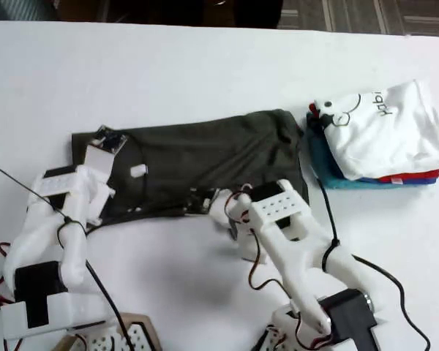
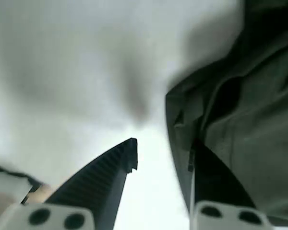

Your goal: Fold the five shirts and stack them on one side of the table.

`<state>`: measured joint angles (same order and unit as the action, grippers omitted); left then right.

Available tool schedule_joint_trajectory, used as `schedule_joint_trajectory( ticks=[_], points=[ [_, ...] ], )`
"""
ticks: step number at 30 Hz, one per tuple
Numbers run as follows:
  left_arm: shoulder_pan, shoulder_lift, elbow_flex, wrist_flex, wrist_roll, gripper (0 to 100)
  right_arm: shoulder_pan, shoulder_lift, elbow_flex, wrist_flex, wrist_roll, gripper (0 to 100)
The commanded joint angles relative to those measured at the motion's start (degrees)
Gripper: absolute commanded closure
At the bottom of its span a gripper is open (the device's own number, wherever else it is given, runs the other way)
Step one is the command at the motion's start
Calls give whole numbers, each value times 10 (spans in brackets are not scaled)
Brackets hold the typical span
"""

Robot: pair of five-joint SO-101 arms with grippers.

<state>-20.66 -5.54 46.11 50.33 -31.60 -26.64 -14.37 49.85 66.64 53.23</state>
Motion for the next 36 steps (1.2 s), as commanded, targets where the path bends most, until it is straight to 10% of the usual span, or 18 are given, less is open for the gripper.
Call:
schedule_joint_trajectory(
  ticks=[1, 36],
  points=[
    [8, -12, 0, -9, 0, 973, -5, -23, -1, -15, 5, 815],
    [8, -12, 0, -9, 0, 973, 64, 70, -28, -42, 6, 979]
  ],
)
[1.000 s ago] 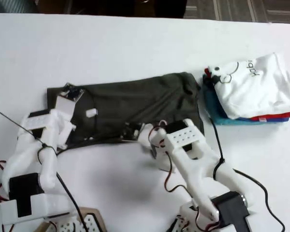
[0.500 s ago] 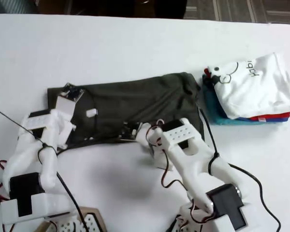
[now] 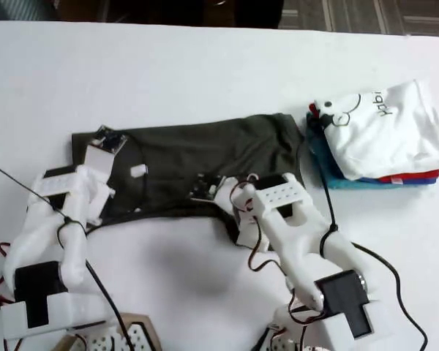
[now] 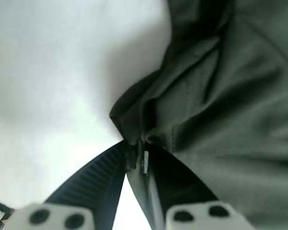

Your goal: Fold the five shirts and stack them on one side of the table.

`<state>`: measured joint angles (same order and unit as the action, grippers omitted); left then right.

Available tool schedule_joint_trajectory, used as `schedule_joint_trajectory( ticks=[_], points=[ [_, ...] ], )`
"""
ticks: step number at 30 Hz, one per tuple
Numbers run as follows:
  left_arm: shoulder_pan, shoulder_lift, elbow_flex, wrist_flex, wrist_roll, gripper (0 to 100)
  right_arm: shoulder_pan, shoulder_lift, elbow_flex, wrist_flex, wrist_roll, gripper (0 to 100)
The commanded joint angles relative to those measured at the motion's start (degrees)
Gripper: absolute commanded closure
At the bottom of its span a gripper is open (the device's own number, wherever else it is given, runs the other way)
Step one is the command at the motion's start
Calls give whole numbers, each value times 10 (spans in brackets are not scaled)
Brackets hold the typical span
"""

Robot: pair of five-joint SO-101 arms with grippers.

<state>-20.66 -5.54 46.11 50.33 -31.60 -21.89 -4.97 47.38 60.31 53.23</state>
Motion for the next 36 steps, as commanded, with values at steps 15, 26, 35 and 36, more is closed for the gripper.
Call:
schedule_joint_trajectory(
  ticks=[15, 26, 35, 36],
  points=[
    [8, -12, 0, -9, 0, 973, 17, -155, -17, 19, 6, 979],
    [8, -12, 0, -9, 0, 973, 27, 7, -271, 43, 35, 979],
    [8, -12, 0, -9, 1, 973, 65, 266, -596, 151, 89, 979],
    [8, -12, 0, -9, 1, 973, 67, 292, -630, 158, 90, 979]
  ],
)
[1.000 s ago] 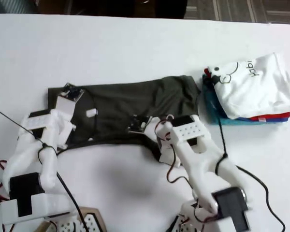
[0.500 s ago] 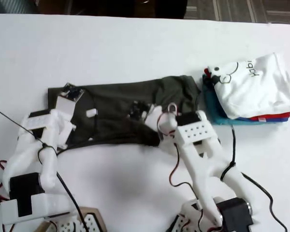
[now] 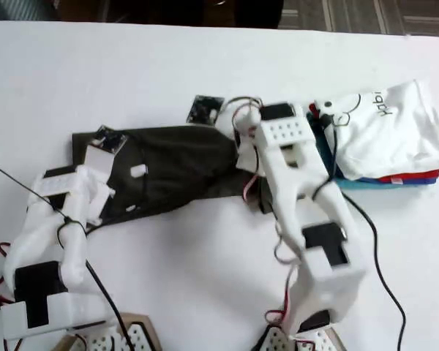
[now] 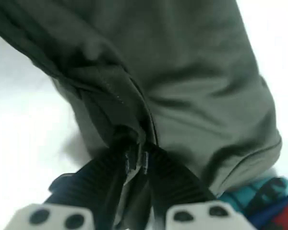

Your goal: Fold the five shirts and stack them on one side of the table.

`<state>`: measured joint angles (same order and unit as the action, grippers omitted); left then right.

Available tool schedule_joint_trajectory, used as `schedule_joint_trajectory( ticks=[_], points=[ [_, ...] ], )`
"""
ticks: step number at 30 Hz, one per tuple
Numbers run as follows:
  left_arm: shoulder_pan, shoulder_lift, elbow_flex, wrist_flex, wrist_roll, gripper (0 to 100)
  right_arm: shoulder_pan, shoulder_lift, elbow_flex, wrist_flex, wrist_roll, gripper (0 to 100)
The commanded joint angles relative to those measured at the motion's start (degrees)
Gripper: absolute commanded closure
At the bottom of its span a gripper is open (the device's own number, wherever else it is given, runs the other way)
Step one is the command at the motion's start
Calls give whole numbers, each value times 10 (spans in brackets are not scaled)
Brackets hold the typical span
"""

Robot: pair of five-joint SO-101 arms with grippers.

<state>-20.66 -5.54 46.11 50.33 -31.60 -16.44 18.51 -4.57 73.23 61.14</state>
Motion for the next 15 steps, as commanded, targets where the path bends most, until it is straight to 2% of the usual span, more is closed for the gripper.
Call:
schedule_joint_trajectory(
  ticks=[1, 12, 15],
  points=[
    [8, -12, 0, -9, 1, 973, 15, 83, -144, 32, 10, 979],
    [8, -12, 0, -9, 1, 973, 22, 267, -412, 124, 9, 977],
    [8, -12, 0, -9, 1, 973, 22, 291, -460, 165, 4, 916]
  ],
)
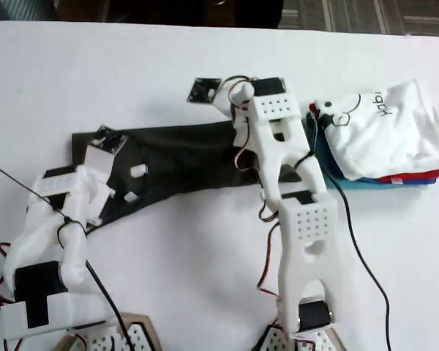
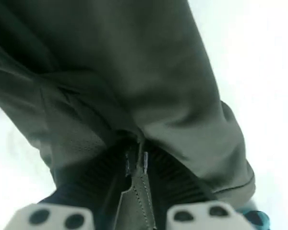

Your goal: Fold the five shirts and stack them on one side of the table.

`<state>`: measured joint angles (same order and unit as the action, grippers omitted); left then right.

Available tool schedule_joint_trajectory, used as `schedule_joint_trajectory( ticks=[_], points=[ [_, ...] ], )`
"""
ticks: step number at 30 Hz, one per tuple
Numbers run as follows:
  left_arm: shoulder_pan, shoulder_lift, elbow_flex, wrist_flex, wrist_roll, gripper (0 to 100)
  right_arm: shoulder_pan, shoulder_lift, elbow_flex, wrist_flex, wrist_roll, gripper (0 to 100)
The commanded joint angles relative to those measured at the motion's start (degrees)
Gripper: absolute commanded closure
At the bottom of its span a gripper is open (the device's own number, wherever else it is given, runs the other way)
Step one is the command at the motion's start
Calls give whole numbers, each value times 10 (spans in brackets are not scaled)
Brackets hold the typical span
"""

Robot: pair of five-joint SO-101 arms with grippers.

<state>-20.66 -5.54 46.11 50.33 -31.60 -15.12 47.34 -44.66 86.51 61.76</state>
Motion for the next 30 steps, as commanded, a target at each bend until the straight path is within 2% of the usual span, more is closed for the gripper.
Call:
schedule_joint_trajectory(
  ticks=[1, 3, 6, 11, 14, 18, 22, 26, 30],
  points=[
    [8, -12, 0, -9, 1, 973, 11, 6, -74, 42, -16, 881],
    [8, -12, 0, -9, 1, 973, 15, 10, -107, 50, -48, 829],
    [8, -12, 0, -9, 0, 973, 27, 14, -159, 47, -77, 823],
    [8, -12, 0, -9, 0, 973, 43, 7, -199, 79, -130, 873],
    [8, -12, 0, -9, 0, 973, 44, 2, -212, 133, -135, 991],
    [8, -12, 0, -9, 0, 973, 47, -11, -194, 150, -135, 979],
    [8, -12, 0, -9, 0, 973, 37, -63, -113, 150, -148, 978],
    [8, -12, 0, -9, 0, 973, 22, -152, 47, 146, -185, 978],
    [8, -12, 0, -9, 0, 973, 0, -238, 204, 65, -189, 978]
  ],
)
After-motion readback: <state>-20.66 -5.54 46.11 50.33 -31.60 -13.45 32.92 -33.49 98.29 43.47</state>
